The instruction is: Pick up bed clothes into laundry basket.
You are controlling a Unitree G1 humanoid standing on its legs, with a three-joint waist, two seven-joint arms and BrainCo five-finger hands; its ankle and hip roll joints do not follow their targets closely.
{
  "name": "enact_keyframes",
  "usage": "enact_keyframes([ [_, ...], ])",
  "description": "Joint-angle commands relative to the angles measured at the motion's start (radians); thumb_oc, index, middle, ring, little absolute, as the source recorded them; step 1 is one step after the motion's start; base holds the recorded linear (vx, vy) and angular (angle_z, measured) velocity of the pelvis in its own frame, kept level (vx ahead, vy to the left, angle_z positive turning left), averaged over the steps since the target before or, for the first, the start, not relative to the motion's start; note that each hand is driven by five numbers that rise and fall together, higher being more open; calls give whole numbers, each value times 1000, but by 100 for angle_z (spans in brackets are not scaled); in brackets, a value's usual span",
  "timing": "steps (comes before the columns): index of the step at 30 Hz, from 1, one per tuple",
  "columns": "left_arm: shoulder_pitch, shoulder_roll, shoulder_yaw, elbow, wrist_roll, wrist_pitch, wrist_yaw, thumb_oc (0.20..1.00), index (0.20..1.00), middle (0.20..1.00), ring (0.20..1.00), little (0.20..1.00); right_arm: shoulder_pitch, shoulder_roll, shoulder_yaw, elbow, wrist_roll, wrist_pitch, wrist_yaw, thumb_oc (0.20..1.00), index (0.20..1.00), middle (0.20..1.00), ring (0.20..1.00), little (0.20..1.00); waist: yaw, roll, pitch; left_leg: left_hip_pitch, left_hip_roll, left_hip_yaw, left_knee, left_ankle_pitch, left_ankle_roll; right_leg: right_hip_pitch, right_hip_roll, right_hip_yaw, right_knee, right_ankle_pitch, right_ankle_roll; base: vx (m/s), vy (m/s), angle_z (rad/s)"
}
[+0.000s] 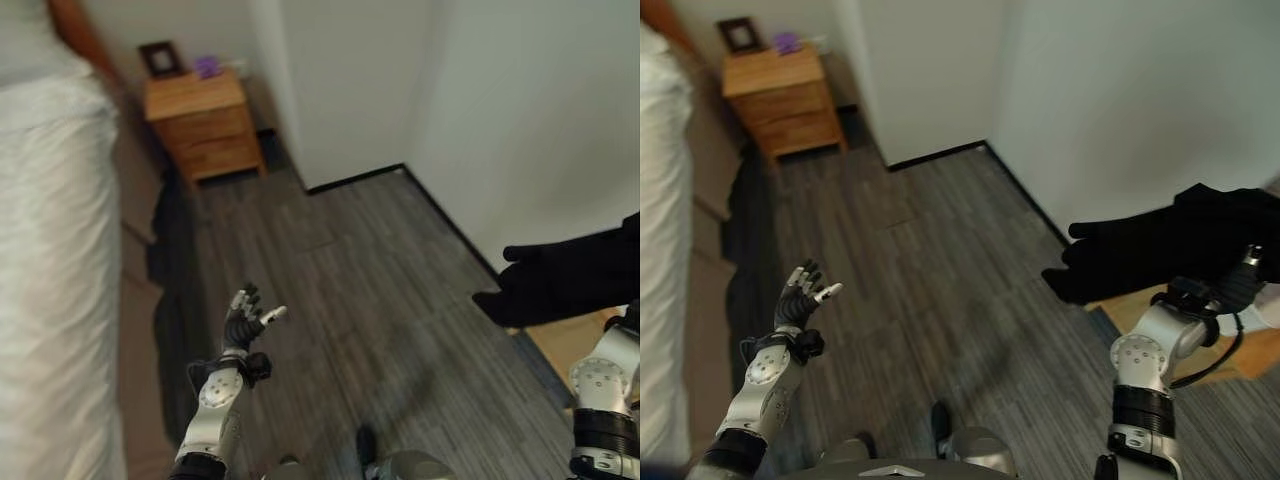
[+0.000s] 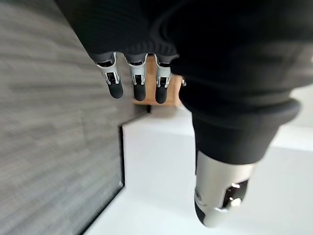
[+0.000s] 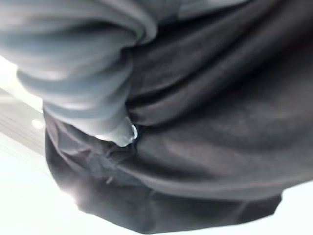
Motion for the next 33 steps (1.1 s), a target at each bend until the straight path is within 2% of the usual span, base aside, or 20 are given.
enact_keyframes([
  [1, -81, 25, 25, -3, -2, -63, 21, 1000, 1000, 1000, 1000, 1000, 14, -70, -50, -45, -69, -25, 20, 200, 200, 200, 200, 200, -8, 32, -11, -43, 31, -23, -55, 138, 18, -54, -121, 63, 94, -48, 150, 85, 124, -122],
  [2, -109, 29, 23, 0, 5, -69, 20, 1000, 1000, 1000, 1000, 1000, 33, -73, -68, -49, -76, -20, 19, 200, 200, 200, 200, 200, -22, 39, -7, -46, 23, -40, -52, 139, 13, -55, -123, 109, 99, -53, 154, 84, 126, -105],
  [3, -110, 28, 23, 1, 5, -69, 20, 1000, 1000, 1000, 1000, 1000, 33, -73, -68, -48, -74, -20, 21, 200, 200, 200, 200, 200, -18, 40, -8, -47, 24, -37, -51, 138, 13, -57, -123, 113, 100, -52, 154, 77, 159, -120],
  [4, -123, 34, 24, -10, 4, -71, 25, 1000, 1000, 1000, 1000, 1000, 38, -75, -73, -54, -82, -21, 13, 200, 200, 200, 200, 200, -30, 41, -2, -38, -1, -75, -37, 113, 13, -61, -123, 155, 103, -51, 166, 44, 120, -90],
  [5, -131, 36, 25, -11, 2, -74, 25, 1000, 1000, 1000, 1000, 1000, 42, -79, -74, -59, -86, -17, 16, 200, 200, 200, 200, 200, -40, 46, -3, -29, 3, -67, -52, 99, 18, -64, -127, 166, 100, -56, 166, 52, 238, -116],
  [8, -194, 32, 0, 7, 0, -89, 36, 1000, 1000, 1000, 1000, 1000, 46, -68, -104, -103, -95, -29, 3, 200, 200, 200, 200, 200, -92, 73, -1, -5, -10, 3, -107, 95, 45, -105, -161, 234, 103, -38, 204, -5, 369, -80],
  [10, -211, 35, -13, -3, -4, -94, 43, 1000, 1000, 1000, 1000, 1000, 28, -47, -90, -114, -101, -38, -1, 200, 200, 200, 200, 200, -89, 86, 1, 4, -24, 64, -126, 85, 66, -163, -177, 266, 143, -38, 232, -22, 393, -93],
  [11, -226, 43, -36, -9, 5, -93, 42, 1000, 1000, 1000, 1000, 1000, 25, -34, -80, -115, -108, -34, -8, 200, 200, 200, 200, 200, -95, 92, 17, 9, -26, 102, -132, 80, 78, -208, -182, 250, 193, -32, 249, -108, 328, -149],
  [12, -236, 52, -48, -17, 5, -97, 44, 1000, 1000, 1000, 1000, 1000, 15, -31, -64, -107, -117, -29, -15, 200, 200, 200, 200, 200, -87, 95, 39, 13, -19, 132, -131, 83, 83, -251, -198, 169, 231, -20, 251, -159, 358, -151],
  [13, -242, 60, -60, -25, 3, -92, 41, 1000, 1000, 1000, 1000, 1000, 8, -18, -25, -93, -121, -16, -13, 200, 200, 200, 200, 200, -59, 102, 57, 26, -9, 202, -140, 78, 83, -276, -263, -89, 309, -47, 233, -146, 222, -173],
  [14, -242, 61, -58, -26, 3, -92, 40, 1000, 1000, 1000, 1000, 1000, 7, -18, -25, -93, -121, -16, -13, 200, 200, 200, 200, 200, -65, 102, 56, 20, -8, 197, -142, 86, 82, -280, -263, -94, 308, -42, 231, -125, 239, -198],
  [15, -238, 61, -54, -29, -3, -89, 38, 1000, 1000, 1000, 1000, 1000, 17, -5, -8, -86, -124, -8, -16, 200, 200, 200, 200, 200, -59, 99, 56, 30, -3, 244, -151, 91, 86, -276, -288, -212, 366, -59, 211, -85, 146, -154],
  [16, -227, 52, -43, -29, -11, -85, 29, 1000, 1000, 1000, 1000, 1000, 43, 0, 0, -84, -130, 24, -7, 200, 200, 200, 200, 200, -74, 85, 48, 38, -10, 268, -172, 97, 86, -278, -256, -203, 362, -64, 215, -66, 154, -52],
  [17, -225, 52, -41, -29, -11, -85, 29, 1000, 1000, 1000, 1000, 1000, 44, 0, 1, -84, -130, 25, -6, 200, 200, 200, 200, 200, -70, 84, 46, 41, -10, 273, -176, 98, 86, -279, -255, -199, 360, -63, 215, -26, 69, -29],
  [19, -208, 25, -23, -28, -8, -81, 30, 1000, 1000, 1000, 1000, 1000, 56, 8, 0, -67, -137, 37, -1, 200, 200, 200, 200, 200, -52, 54, 26, 63, -38, 335, -200, 83, 83, -216, -269, -227, 183, -30, 218, -14, 36, -83],
  [20, -208, 25, -22, -28, -8, -81, 30, 1000, 1000, 1000, 1000, 1000, 56, 8, 0, -67, -136, 37, 0, 200, 200, 200, 200, 200, -50, 54, 26, 63, -38, 338, -201, 88, 83, -213, -267, -226, 171, -19, 217, 11, -39, -89],
  [21, -205, 5, -30, -7, 3, -75, 26, 1000, 1000, 1000, 1000, 1000, 77, 5, -1, -58, -138, 42, 6, 200, 200, 200, 200, 200, -54, 49, 9, 69, -37, 348, -217, 93, 77, -191, -234, -176, 96, 3, 211, 28, -48, -67],
  [22, -207, -2, -32, -4, -2, -75, 28, 1000, 1000, 1000, 1000, 1000, 70, -3, -2, -55, -139, 43, 3, 200, 200, 200, 200, 200, -55, 51, -1, 74, -35, 357, -221, 88, 75, -178, -233, -187, 77, 4, 222, 26, -52, -42],
  [27, -200, -28, -51, -7, -6, -69, 9, 1000, 1000, 1000, 1000, 1000, 81, -20, -26, -30, -141, 48, 3, 200, 200, 200, 200, 200, -67, 63, -23, 85, -29, 365, -221, 93, 73, -167, -221, -164, 74, 8, 211, 58, 6, -13],
  [33, -181, -26, -43, -27, -39, -68, -9, 1000, 1000, 1000, 1000, 1000, 97, -25, -15, -41, -152, 68, 14, 200, 200, 200, 200, 200, -74, 71, -15, 123, 14, 411, -188, 89, 52, -180, -210, -192, 163, -24, 202, 8, -79, -14],
])
